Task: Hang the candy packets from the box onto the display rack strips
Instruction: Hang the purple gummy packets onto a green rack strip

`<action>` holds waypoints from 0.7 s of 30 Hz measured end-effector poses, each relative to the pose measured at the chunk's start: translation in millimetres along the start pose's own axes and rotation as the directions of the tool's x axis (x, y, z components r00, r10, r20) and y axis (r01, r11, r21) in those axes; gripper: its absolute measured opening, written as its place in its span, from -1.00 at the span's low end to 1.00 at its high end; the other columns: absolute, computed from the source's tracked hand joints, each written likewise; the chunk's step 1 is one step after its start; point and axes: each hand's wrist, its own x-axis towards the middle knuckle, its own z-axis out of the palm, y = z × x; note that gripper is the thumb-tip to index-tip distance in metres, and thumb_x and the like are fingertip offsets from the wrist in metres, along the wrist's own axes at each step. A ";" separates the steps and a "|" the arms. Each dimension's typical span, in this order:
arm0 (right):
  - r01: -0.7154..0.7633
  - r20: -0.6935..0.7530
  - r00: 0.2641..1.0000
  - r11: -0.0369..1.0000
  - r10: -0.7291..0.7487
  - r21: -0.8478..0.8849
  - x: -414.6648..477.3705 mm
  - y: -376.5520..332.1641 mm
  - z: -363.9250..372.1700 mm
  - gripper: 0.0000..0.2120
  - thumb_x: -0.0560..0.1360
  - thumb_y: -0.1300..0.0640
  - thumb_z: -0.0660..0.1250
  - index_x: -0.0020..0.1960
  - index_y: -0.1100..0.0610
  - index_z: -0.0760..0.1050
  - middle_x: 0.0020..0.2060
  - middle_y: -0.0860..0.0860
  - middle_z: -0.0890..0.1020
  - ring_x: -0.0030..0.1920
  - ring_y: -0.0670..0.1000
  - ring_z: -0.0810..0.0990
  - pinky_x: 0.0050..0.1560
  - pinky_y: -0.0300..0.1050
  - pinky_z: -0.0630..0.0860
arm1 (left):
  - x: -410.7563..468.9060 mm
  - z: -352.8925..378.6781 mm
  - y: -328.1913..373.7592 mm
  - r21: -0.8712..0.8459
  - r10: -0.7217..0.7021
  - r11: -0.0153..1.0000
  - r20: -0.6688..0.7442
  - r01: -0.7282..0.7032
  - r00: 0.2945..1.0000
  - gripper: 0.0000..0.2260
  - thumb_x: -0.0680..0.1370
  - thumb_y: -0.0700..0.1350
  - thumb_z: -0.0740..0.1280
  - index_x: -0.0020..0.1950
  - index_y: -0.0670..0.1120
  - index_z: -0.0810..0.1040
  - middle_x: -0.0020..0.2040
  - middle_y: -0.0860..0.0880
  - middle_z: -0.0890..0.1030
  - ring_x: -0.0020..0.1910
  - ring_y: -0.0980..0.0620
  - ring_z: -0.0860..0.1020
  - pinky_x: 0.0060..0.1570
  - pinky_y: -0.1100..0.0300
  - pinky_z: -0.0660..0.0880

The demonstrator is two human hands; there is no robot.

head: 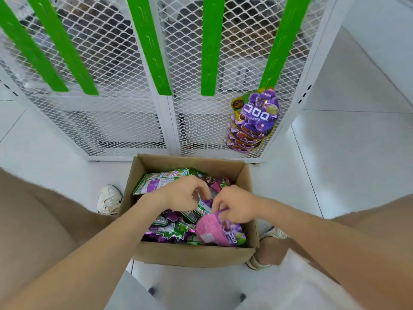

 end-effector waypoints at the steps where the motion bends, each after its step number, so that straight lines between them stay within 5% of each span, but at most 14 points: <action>1: 0.007 -0.101 0.995 0.999 -0.002 0.049 -2.4 1.5 -13.5 -0.83 0.51 0.22 0.44 0.08 0.08 0.72 -0.19 -0.13 0.74 -0.15 -0.19 0.70 -0.04 -0.32 0.59 | 1.3 -1.1 5.7 -0.082 0.004 0.997 0.035 -0.001 0.999 -0.64 0.40 -0.32 0.39 0.14 -0.04 0.70 0.05 0.03 0.72 0.00 0.02 0.69 0.04 0.01 0.65; 3: 0.044 -0.272 0.962 0.979 0.013 0.201 -7.2 7.0 -36.4 -0.87 0.52 0.21 0.47 0.03 0.06 0.72 -0.21 -0.13 0.74 -0.20 -0.21 0.68 -0.07 -0.25 0.60 | 3.7 -3.9 18.8 -0.236 -0.007 0.972 0.045 0.018 0.999 -0.70 0.41 -0.22 0.42 0.13 -0.08 0.69 -0.01 -0.05 0.74 -0.09 -0.07 0.70 -0.04 -0.06 0.63; 5: 0.073 -0.385 0.919 0.924 0.084 0.375 -19.0 7.4 -59.2 -0.87 0.53 0.23 0.51 0.08 0.13 0.70 -0.18 0.02 0.77 -0.23 -0.12 0.68 -0.11 -0.14 0.61 | 5.2 -7.8 31.4 -0.406 -0.001 0.914 -0.039 -0.015 0.999 -0.80 0.51 -0.26 0.45 0.11 -0.14 0.70 -0.10 -0.03 0.74 -0.20 0.05 0.68 -0.18 0.11 0.58; 8: 0.043 -0.438 0.865 0.834 0.244 0.550 -36.1 11.4 -88.7 -0.80 0.54 0.14 0.52 0.15 0.13 0.65 -0.17 0.10 0.77 -0.20 -0.03 0.68 -0.16 -0.18 0.59 | 2.8 -15.8 50.0 -0.628 -0.022 0.774 -0.160 -0.084 0.987 -0.78 0.62 -0.30 0.44 0.24 -0.12 0.69 -0.03 -0.01 0.77 -0.12 0.07 0.74 -0.17 0.21 0.64; 10: -0.090 -0.517 0.790 0.896 0.330 0.435 -43.0 19.4 -101.6 -0.89 0.60 0.07 0.43 0.01 0.11 0.66 -0.20 0.07 0.74 -0.17 0.03 0.68 -0.12 -0.19 0.56 | 4.1 -19.8 57.6 -0.687 -0.090 0.713 -0.288 -0.140 0.953 -0.74 0.62 -0.28 0.45 0.29 -0.07 0.68 0.02 -0.03 0.78 -0.05 0.00 0.76 -0.07 0.04 0.70; 11: -0.191 -0.579 0.723 0.915 0.376 0.356 -46.2 22.9 -105.9 -0.76 0.63 0.01 0.35 -0.15 0.11 0.63 -0.27 0.05 0.69 -0.16 0.10 0.66 -0.09 -0.11 0.54 | 7.1 -19.8 59.3 -0.655 -0.118 0.733 -0.389 -0.184 0.914 -0.74 0.62 -0.27 0.46 0.27 -0.05 0.68 0.03 -0.03 0.78 -0.02 -0.02 0.76 0.02 -0.06 0.71; 13: -0.271 -0.581 0.635 0.851 0.509 0.449 -49.4 25.6 -110.5 -0.52 0.65 -0.16 0.24 -0.30 0.13 0.53 -0.37 0.07 0.63 -0.18 0.22 0.64 -0.05 -0.01 0.59 | 14.1 -17.8 65.1 -0.371 -0.051 0.898 -0.623 -0.237 0.780 -0.80 0.62 -0.21 0.46 0.20 0.02 0.70 -0.01 0.04 0.77 -0.03 0.00 0.74 0.07 -0.07 0.69; 15: -0.121 -0.288 0.750 0.552 0.596 0.825 -51.1 20.1 -115.4 -0.38 0.59 -0.36 0.25 -0.05 0.23 0.63 -0.19 0.18 0.74 -0.12 0.24 0.75 -0.04 0.06 0.69 | 16.2 -16.1 76.8 0.119 0.191 0.981 -0.754 -0.155 0.629 -0.80 0.60 -0.14 0.47 0.17 0.11 0.70 -0.04 0.12 0.75 -0.10 0.03 0.71 -0.08 0.03 0.67; 16: -0.057 -0.153 0.830 0.354 0.536 0.934 -52.9 14.5 -117.6 -0.33 0.57 -0.37 0.28 0.10 0.27 0.63 -0.08 0.24 0.75 -0.07 0.23 0.77 -0.07 0.05 0.71 | 17.8 -15.0 82.2 0.334 0.332 0.936 -0.746 -0.108 0.578 -0.75 0.56 -0.14 0.51 0.19 0.13 0.71 0.00 0.14 0.75 -0.10 0.02 0.71 -0.18 0.08 0.65; 17: -0.008 -0.124 0.869 0.263 0.480 0.965 -52.9 11.4 -120.1 -0.39 0.58 -0.29 0.34 0.19 0.28 0.61 -0.02 0.26 0.75 -0.05 0.21 0.77 -0.10 0.03 0.71 | 20.4 -14.0 87.2 0.492 0.455 0.866 -0.701 -0.090 0.550 -0.69 0.52 -0.15 0.55 0.21 0.13 0.72 0.05 0.17 0.75 -0.10 0.03 0.73 -0.26 0.13 0.63; 19: 0.085 -0.227 0.844 0.297 0.487 0.951 -49.4 14.6 -126.2 -0.68 0.62 0.06 0.40 0.23 0.28 0.62 -0.02 0.22 0.76 -0.09 0.14 0.77 -0.16 0.00 0.71 | 26.9 -13.7 96.0 0.639 0.593 0.760 -0.611 -0.114 0.524 -0.62 0.43 -0.13 0.64 0.21 0.11 0.73 0.11 0.17 0.74 -0.11 0.05 0.74 -0.32 0.17 0.60; 21: 0.121 -0.348 0.812 0.447 0.470 0.886 -50.1 23.6 -136.2 -0.78 0.59 0.25 0.36 0.17 0.35 0.61 -0.06 0.17 0.76 -0.13 0.13 0.73 -0.12 0.03 0.69 | 34.3 -23.0 102.6 0.665 0.619 0.733 -0.564 -0.143 0.547 -0.59 0.40 0.00 0.67 0.22 0.09 0.72 0.15 0.14 0.72 -0.05 0.04 0.74 -0.28 0.14 0.63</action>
